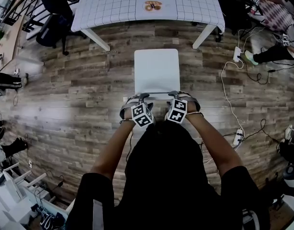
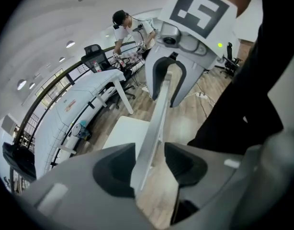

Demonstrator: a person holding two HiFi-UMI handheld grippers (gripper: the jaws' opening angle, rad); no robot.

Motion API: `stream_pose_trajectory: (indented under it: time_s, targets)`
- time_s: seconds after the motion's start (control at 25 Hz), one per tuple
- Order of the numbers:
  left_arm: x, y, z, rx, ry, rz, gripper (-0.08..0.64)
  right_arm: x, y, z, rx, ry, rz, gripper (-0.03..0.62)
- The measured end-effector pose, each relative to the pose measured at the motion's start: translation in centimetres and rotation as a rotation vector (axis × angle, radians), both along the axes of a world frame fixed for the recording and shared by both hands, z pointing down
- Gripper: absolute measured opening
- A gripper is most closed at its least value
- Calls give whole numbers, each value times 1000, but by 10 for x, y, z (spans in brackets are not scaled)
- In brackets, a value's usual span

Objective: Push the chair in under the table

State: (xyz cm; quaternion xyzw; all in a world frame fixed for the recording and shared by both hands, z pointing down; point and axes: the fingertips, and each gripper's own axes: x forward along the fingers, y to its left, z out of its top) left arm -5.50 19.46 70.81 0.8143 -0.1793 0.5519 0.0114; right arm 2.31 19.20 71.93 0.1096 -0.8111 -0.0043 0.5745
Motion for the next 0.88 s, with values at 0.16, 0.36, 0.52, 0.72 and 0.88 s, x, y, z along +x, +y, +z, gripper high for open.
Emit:
stream_pose_trajectory:
  time_s: [0.16, 0.36, 0.52, 0.72, 0.88]
  targets:
    - [-2, -3, 17, -15, -87, 43, 212, -4, -1, 5, 2, 38, -49, 163]
    - [-3, -6, 31, -42, -144, 55, 213, -13, -1, 17, -9, 65, -74, 164]
    - [-2, -11, 38, -72, -161, 61, 204, -20, -2, 28, -1, 99, -118, 161]
    - [-2, -14, 49, -129, -188, 58, 153, -17, -6, 45, 2, 134, -125, 92]
    - [-6, -12, 63, -157, -258, 118, 106, -18, -8, 51, -12, 143, -137, 77]
